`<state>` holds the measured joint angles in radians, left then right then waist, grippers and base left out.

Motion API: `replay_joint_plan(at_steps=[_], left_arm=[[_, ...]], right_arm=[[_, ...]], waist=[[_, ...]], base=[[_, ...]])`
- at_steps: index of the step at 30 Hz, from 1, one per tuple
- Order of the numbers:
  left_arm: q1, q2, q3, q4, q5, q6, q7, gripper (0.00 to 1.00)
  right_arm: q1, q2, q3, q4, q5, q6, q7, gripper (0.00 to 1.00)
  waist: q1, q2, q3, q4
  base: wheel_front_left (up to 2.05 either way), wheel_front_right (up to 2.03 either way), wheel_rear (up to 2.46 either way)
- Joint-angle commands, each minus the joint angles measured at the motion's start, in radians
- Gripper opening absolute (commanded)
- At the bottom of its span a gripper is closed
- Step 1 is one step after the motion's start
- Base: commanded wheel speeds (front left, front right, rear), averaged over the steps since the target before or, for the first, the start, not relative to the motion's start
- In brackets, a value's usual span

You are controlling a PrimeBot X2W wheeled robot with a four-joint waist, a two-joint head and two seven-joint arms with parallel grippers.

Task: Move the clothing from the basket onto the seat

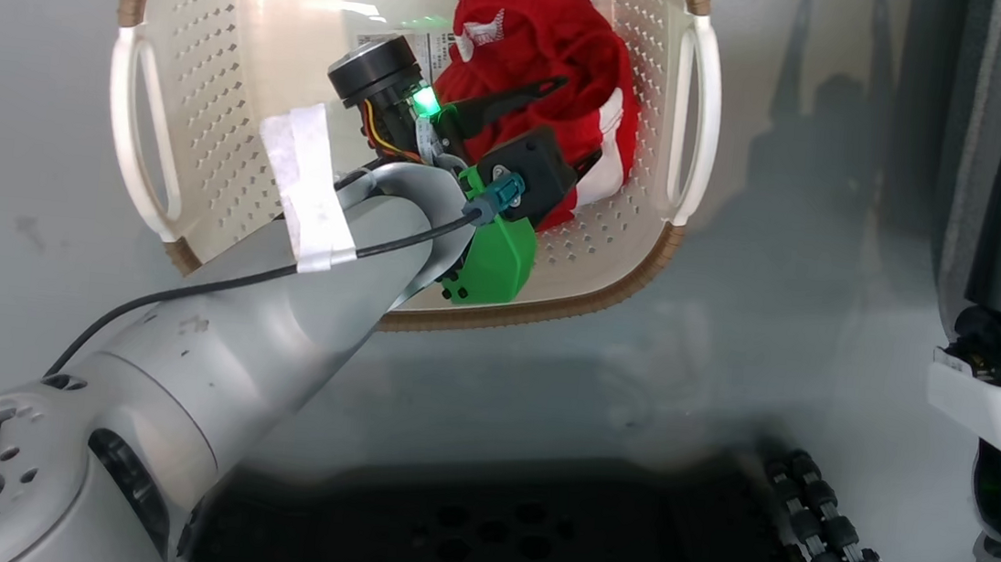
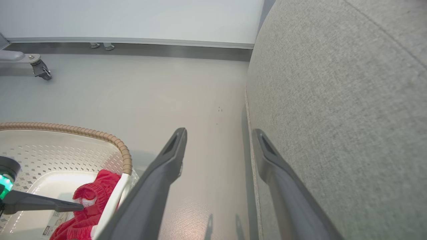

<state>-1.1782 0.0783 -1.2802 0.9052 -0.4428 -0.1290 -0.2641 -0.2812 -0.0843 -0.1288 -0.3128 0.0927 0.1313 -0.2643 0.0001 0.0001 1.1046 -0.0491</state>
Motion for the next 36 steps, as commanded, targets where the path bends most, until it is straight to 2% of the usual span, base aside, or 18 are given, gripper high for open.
replay_joint_plan(at_steps=[1,16,17,18,19,27,31,36], left_arm=[[0.009,-0.002,-0.001,0.014,0.017,-0.002,0.000,1.00],[0.036,-0.027,-0.001,0.169,0.116,-0.002,0.040,1.00],[0.032,-0.027,0.000,0.172,0.118,-0.002,0.037,0.49],[0.028,-0.027,0.000,0.174,0.119,-0.002,0.035,0.16],[0.024,-0.026,-0.001,0.177,0.121,-0.002,0.033,0.00],[-0.003,-0.026,-0.001,0.193,0.121,-0.002,0.006,0.00],[-0.027,-0.026,0.000,0.185,0.087,-0.002,-0.002,0.00],[-0.030,-0.014,0.033,0.091,0.108,0.008,-0.001,0.00]], right_arm=[[0.011,0.001,0.002,-0.005,0.003,-0.001,0.000,1.00],[0.052,-0.001,0.012,-0.046,0.007,-0.001,0.000,1.00],[0.055,-0.002,0.012,-0.050,0.007,-0.001,0.000,1.00],[0.057,-0.003,0.011,-0.052,0.008,-0.001,0.000,1.00],[0.060,-0.004,0.010,-0.055,0.009,-0.001,0.000,1.00],[0.049,-0.009,-0.002,-0.063,0.010,-0.001,0.000,1.00],[0.027,-0.012,-0.020,-0.060,0.015,-0.001,0.000,1.00],[-0.003,-0.015,-0.023,-0.043,0.020,-0.001,0.000,1.00]], waist=[[-0.0001,-0.0001,-0.001,-0.011],[-0.0001,-0.0001,-0.010,-0.045],[-0.0001,-0.0001,-0.010,-0.047],[-0.0001,-0.0001,-0.010,-0.047],[-0.0001,-0.0001,-0.010,-0.046],[-0.0001,-0.0001,-0.004,-0.026],[-0.0001,-0.0001,0.011,0.004],[-0.0001,-0.0001,0.018,0.049]], base=[[0.00,0.00,0.00],[0.00,0.00,0.00],[0.00,0.00,0.00],[0.00,0.00,0.00],[0.00,0.00,0.00],[0.00,0.00,0.00],[0.00,0.00,0.00],[0.00,0.00,0.00]])
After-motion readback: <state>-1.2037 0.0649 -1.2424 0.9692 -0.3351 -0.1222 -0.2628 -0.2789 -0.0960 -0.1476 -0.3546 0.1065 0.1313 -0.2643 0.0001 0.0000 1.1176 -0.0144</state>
